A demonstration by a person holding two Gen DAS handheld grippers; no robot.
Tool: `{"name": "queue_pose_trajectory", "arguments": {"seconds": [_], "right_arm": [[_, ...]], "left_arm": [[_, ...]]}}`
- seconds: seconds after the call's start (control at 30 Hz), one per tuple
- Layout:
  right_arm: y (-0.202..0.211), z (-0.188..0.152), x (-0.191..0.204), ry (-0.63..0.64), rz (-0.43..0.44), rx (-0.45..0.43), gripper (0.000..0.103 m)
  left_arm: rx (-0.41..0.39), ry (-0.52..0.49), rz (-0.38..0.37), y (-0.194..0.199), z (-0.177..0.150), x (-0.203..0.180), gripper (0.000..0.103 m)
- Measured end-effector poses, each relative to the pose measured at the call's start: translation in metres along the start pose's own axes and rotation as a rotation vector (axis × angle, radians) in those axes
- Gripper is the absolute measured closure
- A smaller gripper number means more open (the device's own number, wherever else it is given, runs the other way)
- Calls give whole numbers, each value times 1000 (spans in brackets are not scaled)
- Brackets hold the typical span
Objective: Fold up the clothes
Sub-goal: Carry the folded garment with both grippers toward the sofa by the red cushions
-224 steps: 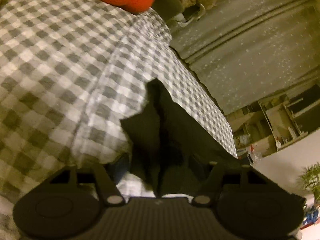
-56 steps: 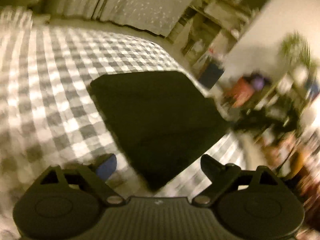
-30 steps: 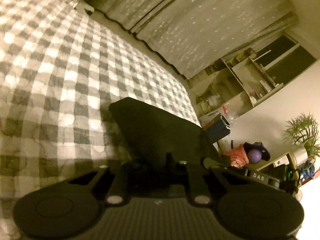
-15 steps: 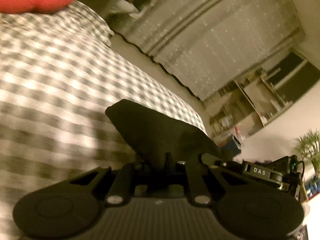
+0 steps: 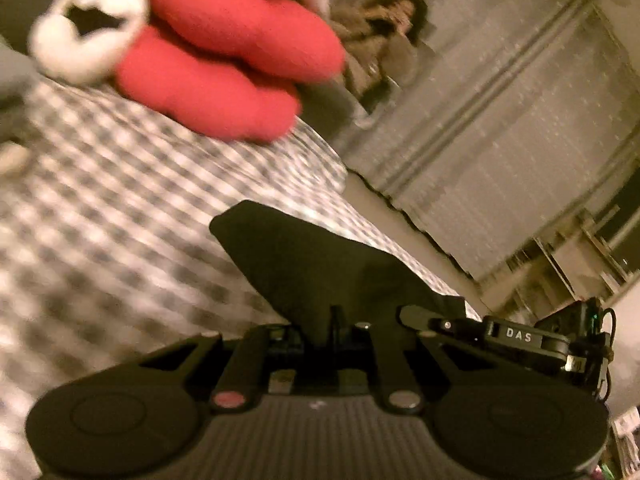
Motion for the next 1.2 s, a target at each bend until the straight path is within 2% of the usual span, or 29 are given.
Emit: {"name": "queue_pose_trajectory", "arguments": {"seconds": [0.3,0.47,0.73,0.9,1.03,1.13,1.2], "right_arm": [[-99,-21,94,96,86,134,75],[-147,-24,164,168,155,177,75],[-234,-30,246,246,217,249,75],[-275,-41,252,258,225,294,76],[-305,-50,252,264,228,329,75],[-324,-54,246,255,226,344,68],[-327,-53,237,244,223,337,56]], "left_arm": [[-156,69,151,95,35,78,93],[-285,122,215,151,63,117,93],[-436,196,304,207,87,178,94],[-489,255,353,227,81,215,94],[-485,313,384,229,65,243,94],[-469,324,429,226,49,255,92],[-472,326,452,224,44,260,85]]}}
Point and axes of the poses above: each gripper's, at about its wrist camera, not at the fingertips, and y roughly against the way its jaws point, x to its left, z to its top, the point moved 10 cm from there along -y, roughly the way its jaws point, and after that the axes turned 14 degrees about -y, right-handed, at the moved point
